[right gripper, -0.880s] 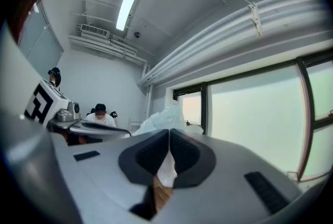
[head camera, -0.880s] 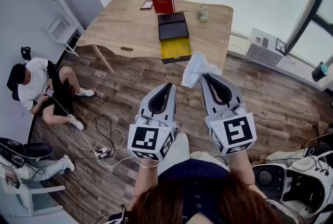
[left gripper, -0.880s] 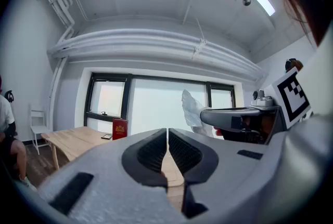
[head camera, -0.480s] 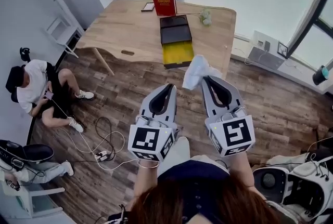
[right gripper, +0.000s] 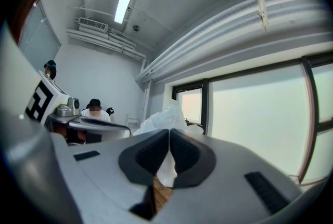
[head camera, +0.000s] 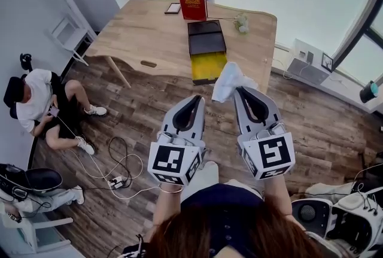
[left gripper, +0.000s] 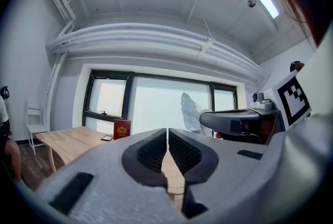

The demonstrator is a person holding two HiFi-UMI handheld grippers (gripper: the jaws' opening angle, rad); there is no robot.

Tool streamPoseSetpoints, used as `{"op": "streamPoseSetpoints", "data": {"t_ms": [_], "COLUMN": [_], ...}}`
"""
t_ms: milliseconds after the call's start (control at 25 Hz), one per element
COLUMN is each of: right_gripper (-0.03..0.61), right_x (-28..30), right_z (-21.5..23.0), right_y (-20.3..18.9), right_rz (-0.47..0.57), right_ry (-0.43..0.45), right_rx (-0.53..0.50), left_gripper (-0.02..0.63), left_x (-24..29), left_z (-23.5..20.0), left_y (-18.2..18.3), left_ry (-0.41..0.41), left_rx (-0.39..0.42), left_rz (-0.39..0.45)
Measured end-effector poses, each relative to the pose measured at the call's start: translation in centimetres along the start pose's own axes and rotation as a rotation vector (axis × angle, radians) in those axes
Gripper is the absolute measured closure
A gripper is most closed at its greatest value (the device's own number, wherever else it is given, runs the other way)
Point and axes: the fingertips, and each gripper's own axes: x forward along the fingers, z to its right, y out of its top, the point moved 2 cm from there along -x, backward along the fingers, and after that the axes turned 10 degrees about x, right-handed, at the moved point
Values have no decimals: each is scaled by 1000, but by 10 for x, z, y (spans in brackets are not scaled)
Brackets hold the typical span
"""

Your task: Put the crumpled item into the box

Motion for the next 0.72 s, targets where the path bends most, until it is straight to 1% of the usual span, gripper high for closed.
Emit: {"op": "streamPoseSetpoints", "data": {"t_ms": [280, 720], "right_gripper": [549, 549], "right_x": [30, 59], "right_z": [8, 0], "right_y": [2, 4], "right_rz": [3, 5], "right_ry": [-27, -67], "right_rx": [-11, -20], "left_gripper": [581, 581], "left_x": [20, 29], "left_z": [-24, -57], "left_y": [-5, -10], "left_ry": [-15, -39], "left_rx": [2, -21], "left_rz": [7, 27]}}
